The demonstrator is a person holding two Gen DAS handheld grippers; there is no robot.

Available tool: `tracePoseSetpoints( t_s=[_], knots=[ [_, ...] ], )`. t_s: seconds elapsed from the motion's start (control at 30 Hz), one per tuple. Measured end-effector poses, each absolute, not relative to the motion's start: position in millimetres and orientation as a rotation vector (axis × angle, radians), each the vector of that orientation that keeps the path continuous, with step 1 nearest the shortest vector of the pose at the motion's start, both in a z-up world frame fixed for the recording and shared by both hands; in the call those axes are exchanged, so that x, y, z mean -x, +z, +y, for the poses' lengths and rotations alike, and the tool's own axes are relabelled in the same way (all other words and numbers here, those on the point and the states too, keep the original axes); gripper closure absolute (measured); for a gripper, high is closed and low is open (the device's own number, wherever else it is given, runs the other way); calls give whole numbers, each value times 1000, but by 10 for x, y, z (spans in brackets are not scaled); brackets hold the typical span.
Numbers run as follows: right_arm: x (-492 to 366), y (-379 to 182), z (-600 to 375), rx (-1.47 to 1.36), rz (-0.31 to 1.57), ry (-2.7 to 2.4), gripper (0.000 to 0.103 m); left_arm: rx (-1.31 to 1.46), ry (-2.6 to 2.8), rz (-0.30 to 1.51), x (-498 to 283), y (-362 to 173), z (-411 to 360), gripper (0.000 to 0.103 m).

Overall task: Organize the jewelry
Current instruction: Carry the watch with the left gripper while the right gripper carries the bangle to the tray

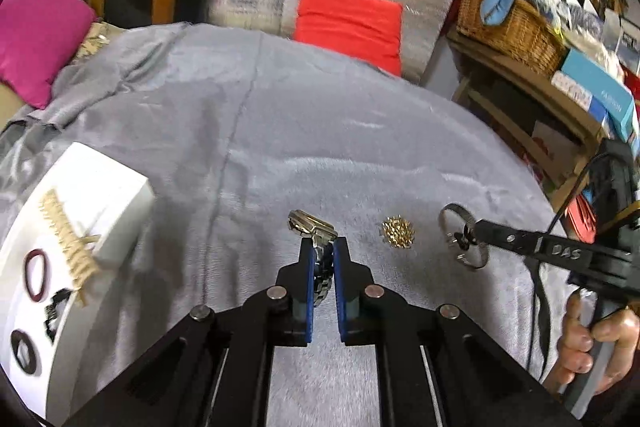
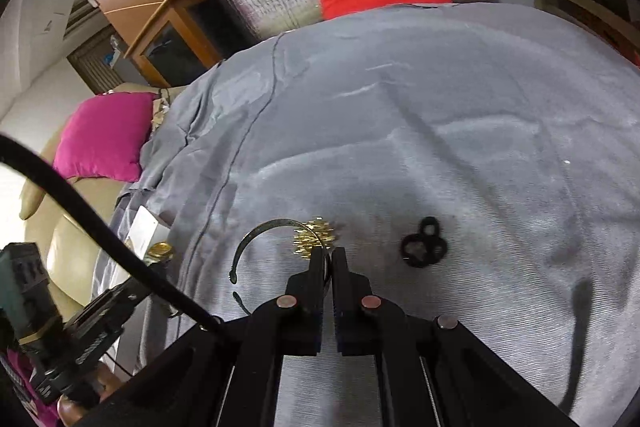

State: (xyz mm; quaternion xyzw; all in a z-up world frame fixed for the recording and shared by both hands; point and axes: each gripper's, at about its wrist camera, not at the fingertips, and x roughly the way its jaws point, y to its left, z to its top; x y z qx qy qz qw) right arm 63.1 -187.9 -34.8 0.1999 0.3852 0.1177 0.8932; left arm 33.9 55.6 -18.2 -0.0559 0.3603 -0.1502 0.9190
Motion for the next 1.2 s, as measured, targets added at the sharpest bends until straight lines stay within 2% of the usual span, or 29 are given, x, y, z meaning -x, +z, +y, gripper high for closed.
tracePoseSetpoints(
  t_s=[0.3,0.57,0.93,1.2],
  knots=[
    [-613,-262,-1467,-378,788,313,99,139,-206,598,61,171,925,94],
    [-657,-114,-871,-345,762,433,99,171,-73,513,398,356,1580,94],
    [-616,43,346,-245,756,640,99,224,189,585,807,142,2646,94],
    [-588,-16,1233,-170,768,757,99,277,259,667,915,-167,3049,94]
  ],
)
